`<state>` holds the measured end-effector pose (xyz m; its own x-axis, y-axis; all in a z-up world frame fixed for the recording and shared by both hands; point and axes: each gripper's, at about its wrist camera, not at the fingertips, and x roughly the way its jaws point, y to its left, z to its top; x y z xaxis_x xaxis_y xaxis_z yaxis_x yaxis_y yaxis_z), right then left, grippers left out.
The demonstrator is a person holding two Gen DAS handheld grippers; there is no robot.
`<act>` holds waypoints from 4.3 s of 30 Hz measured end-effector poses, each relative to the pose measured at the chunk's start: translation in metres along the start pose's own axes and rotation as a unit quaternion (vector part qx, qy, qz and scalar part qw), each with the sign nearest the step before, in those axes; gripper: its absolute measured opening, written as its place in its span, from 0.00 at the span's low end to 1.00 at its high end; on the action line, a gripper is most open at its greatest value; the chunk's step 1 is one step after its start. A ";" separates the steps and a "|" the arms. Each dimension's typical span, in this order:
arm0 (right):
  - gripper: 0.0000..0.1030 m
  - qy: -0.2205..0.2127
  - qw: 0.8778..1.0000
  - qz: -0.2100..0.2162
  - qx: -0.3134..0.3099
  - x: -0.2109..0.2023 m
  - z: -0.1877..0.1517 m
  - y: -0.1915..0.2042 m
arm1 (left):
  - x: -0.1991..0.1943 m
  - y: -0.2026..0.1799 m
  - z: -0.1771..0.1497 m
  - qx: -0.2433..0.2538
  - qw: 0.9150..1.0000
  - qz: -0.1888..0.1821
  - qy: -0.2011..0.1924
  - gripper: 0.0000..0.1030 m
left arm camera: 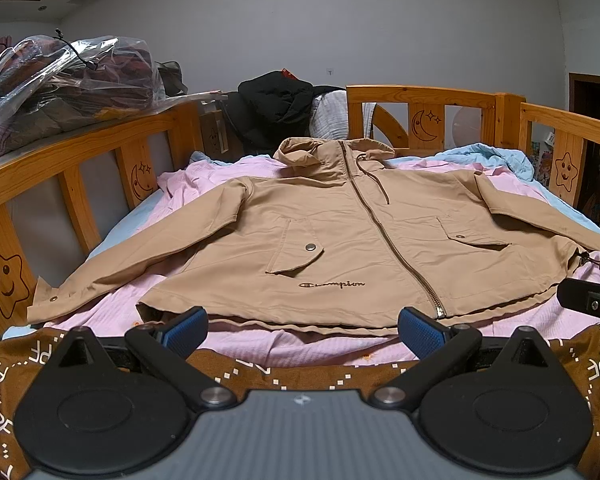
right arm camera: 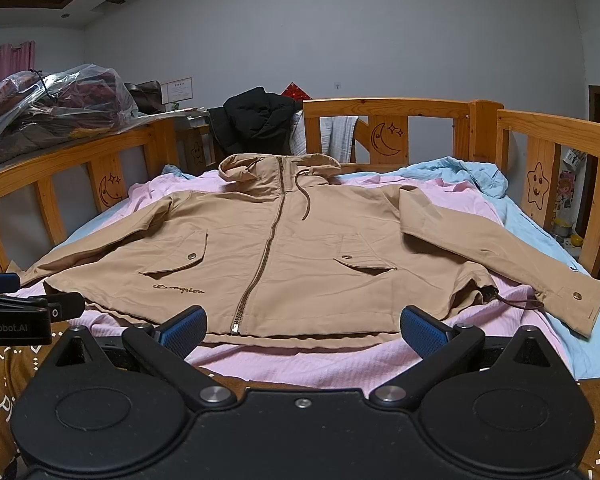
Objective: Fold large clothes
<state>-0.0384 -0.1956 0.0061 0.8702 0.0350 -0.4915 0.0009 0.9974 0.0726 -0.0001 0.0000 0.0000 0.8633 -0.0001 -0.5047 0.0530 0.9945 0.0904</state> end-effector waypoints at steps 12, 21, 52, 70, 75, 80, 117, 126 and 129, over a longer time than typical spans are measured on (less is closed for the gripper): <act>1.00 0.000 1.000 0.000 0.000 0.000 0.000 0.000 | 0.000 0.000 0.000 0.000 1.000 0.000 0.000 1.00; 1.00 -0.001 1.000 0.000 0.000 -0.001 0.000 0.000 | 0.000 0.000 0.000 -0.001 1.000 0.000 0.000 1.00; 1.00 0.000 1.000 0.000 0.001 0.000 0.000 0.000 | 0.001 0.000 0.000 -0.005 1.000 -0.001 0.004 1.00; 1.00 -0.013 0.998 -0.035 0.045 -0.008 0.038 -0.051 | 0.049 0.016 0.082 -0.073 0.986 -0.035 0.143 0.99; 1.00 0.018 0.992 -0.038 0.122 0.007 0.066 -0.111 | 0.036 0.008 0.176 -0.014 0.994 0.001 0.112 1.00; 1.00 0.030 0.956 -0.105 0.271 0.017 0.054 -0.167 | 0.044 -0.022 0.226 0.045 0.994 0.015 0.099 1.00; 0.06 -0.139 0.890 -0.339 0.270 0.144 0.159 -0.228 | 0.346 -0.090 0.196 0.039 0.969 -0.222 0.099 0.99; 0.04 -0.156 0.949 -0.255 0.104 0.160 0.319 -0.286 | 0.373 -0.089 0.160 0.027 0.954 -0.236 0.181 0.99; 0.03 -0.144 0.957 -0.232 0.103 0.174 0.334 -0.297 | 0.378 -0.086 0.161 0.014 0.952 -0.242 0.189 0.99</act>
<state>0.2772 -0.5067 0.1894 0.8518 -0.4571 -0.2559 0.4914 0.8664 0.0884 0.4025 -0.1023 -0.0604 0.4934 -0.4141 -0.7649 0.4159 0.8847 -0.2107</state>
